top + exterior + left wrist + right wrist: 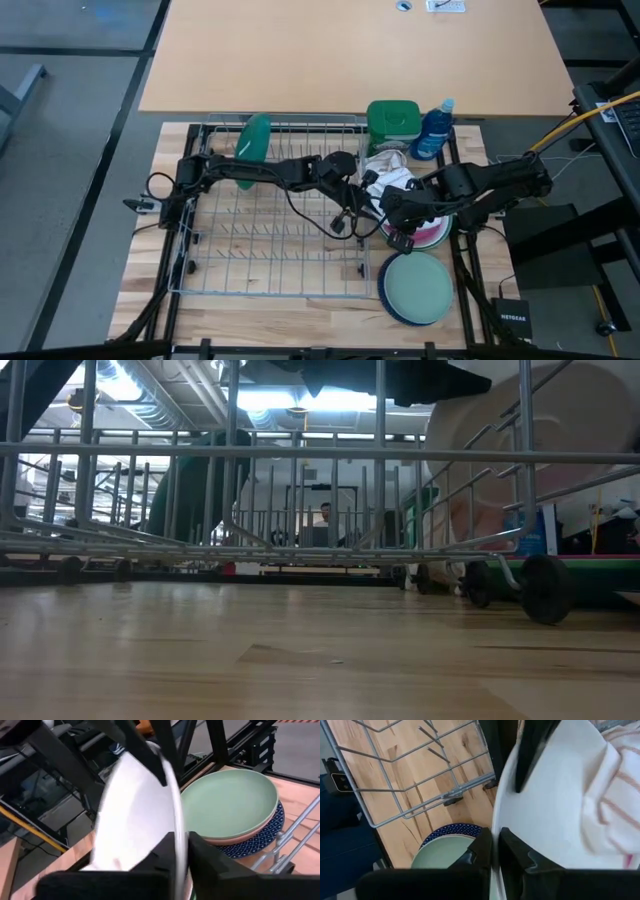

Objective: Sort dishes
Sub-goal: Put the white plate in the dish rack

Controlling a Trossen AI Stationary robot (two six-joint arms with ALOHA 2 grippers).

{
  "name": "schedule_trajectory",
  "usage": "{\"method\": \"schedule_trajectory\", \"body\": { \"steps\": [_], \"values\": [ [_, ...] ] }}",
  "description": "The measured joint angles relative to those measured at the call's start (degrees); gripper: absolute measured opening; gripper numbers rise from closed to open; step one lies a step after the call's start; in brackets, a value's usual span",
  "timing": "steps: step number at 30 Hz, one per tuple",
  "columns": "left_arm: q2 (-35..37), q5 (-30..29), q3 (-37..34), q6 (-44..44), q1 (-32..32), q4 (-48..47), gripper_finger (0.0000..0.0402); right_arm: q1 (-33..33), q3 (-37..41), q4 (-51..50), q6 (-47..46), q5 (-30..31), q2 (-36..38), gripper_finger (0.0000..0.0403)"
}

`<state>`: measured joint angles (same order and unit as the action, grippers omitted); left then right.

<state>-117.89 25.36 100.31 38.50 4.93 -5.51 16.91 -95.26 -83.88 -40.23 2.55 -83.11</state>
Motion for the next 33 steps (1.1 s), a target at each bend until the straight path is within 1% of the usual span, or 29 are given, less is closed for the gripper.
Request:
{"method": "schedule_trajectory", "body": {
  "steps": [1,3,7,20,22,29,33],
  "values": [
    [0.0,0.0,0.0,0.2,-0.1,0.0,0.0018,0.0,0.0,0.0,0.0,-0.1,0.0,0.0024],
    [0.0,0.0,0.0,0.2,-0.1,0.0,0.0009,0.0,0.0,0.0,-0.2,-0.5,0.0,0.0032],
    [0.0,-0.3,0.0,0.1,-0.1,0.1,0.0009,-0.1,0.0,0.0,-1.5,-2.2,0.0,0.0058],
    [0.0,-0.9,0.0,0.4,0.0,0.2,0.0005,-0.1,0.0,0.1,-1.0,-3.6,0.0,0.0133],
    [0.0,-0.9,0.0,0.4,0.0,0.2,0.0004,-0.1,0.0,0.1,0.7,-3.7,0.0,0.0138],
    [0.0,-0.9,0.0,0.4,0.0,0.1,0.0004,-0.1,0.0,-0.6,14.2,-3.7,0.0,0.0136],
    [0.0,-0.9,0.0,0.2,0.1,0.2,0.0004,-0.1,0.0,-3.1,17.7,-1.7,0.0,0.0136]
  ]
}}
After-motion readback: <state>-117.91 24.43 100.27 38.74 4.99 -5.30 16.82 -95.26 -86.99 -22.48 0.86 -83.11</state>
